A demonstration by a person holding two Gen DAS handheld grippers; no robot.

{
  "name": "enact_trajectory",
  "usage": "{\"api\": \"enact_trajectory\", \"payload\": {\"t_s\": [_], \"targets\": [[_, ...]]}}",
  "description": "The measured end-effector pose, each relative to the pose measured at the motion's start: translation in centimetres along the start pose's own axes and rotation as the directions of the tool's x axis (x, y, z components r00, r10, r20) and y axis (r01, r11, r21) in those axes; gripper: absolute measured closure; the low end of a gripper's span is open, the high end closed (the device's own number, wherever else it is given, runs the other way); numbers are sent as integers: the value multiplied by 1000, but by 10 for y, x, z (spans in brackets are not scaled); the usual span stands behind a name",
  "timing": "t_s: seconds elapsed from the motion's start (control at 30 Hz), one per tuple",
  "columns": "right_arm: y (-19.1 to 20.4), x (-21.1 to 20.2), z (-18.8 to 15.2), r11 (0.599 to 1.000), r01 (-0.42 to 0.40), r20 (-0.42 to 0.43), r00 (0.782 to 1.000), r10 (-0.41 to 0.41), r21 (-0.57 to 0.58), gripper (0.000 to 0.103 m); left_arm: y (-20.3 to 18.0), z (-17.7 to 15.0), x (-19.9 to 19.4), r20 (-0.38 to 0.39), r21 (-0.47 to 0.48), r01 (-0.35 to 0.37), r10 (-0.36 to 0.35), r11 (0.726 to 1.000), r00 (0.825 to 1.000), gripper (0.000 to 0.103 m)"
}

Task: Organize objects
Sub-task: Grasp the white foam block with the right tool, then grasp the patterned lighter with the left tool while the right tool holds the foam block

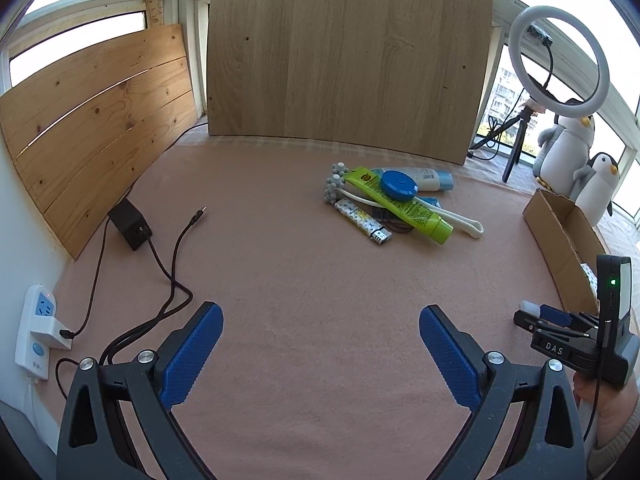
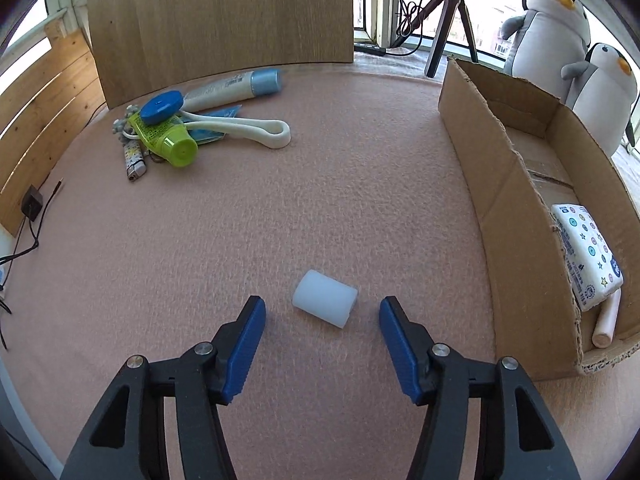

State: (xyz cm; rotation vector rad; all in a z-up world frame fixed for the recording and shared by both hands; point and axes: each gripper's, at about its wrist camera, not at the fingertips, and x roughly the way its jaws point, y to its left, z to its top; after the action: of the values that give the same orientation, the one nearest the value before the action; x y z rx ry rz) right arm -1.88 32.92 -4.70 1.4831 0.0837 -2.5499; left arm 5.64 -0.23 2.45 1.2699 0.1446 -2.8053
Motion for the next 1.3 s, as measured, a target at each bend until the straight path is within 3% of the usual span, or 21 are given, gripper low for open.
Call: {"api": "enact_trajectory", "payload": {"t_s": [0.07, 0.1, 0.33, 0.43, 0.63, 0.87, 1.1, 1.13, 1.23, 1.3], "targets": [[0, 1, 2, 1000, 19, 5, 1000, -19, 0, 73, 0, -1, 2, -7, -1, -1, 1, 1000, 1000, 3], [-1, 0, 2, 1000, 21, 6, 1000, -21, 5, 78, 0, -1, 3, -9, -2, -1, 1, 1000, 1000, 3], [-2, 0, 0, 1000, 11, 16, 1000, -11, 13, 81, -3, -3, 20, -35, 2, 3, -3, 1000, 999, 3], [-2, 0, -1, 1000, 11, 19, 1000, -12, 5, 90, -10, 0, 37, -50, 10, 12, -11, 1000, 999, 3], [-4, -4, -7, 1000, -2, 25, 1000, 2, -3, 92, -38, 18, 93, -76, 9, 13, -12, 1000, 997, 3], [-9, -8, -13, 1000, -29, 29, 999, 29, -9, 94, -63, 46, 173, -123, -35, -35, 31, 999, 992, 6], [-11, -11, -17, 999, -36, 36, 999, 37, -19, 94, -76, 62, 209, -120, -22, -83, 80, 996, 989, 13], [-11, -11, -17, 999, -39, 36, 999, 40, -18, 94, -75, 64, 210, -115, -26, -82, 79, 996, 990, 15], [-12, -10, -16, 999, -42, 39, 998, 43, -19, 94, -73, 68, 211, -91, -17, -69, 68, 997, 994, 34], [-12, -10, -16, 999, -44, 41, 998, 44, -21, 94, -73, 71, 211, -80, 7, -49, 49, 999, 996, 59]]}}
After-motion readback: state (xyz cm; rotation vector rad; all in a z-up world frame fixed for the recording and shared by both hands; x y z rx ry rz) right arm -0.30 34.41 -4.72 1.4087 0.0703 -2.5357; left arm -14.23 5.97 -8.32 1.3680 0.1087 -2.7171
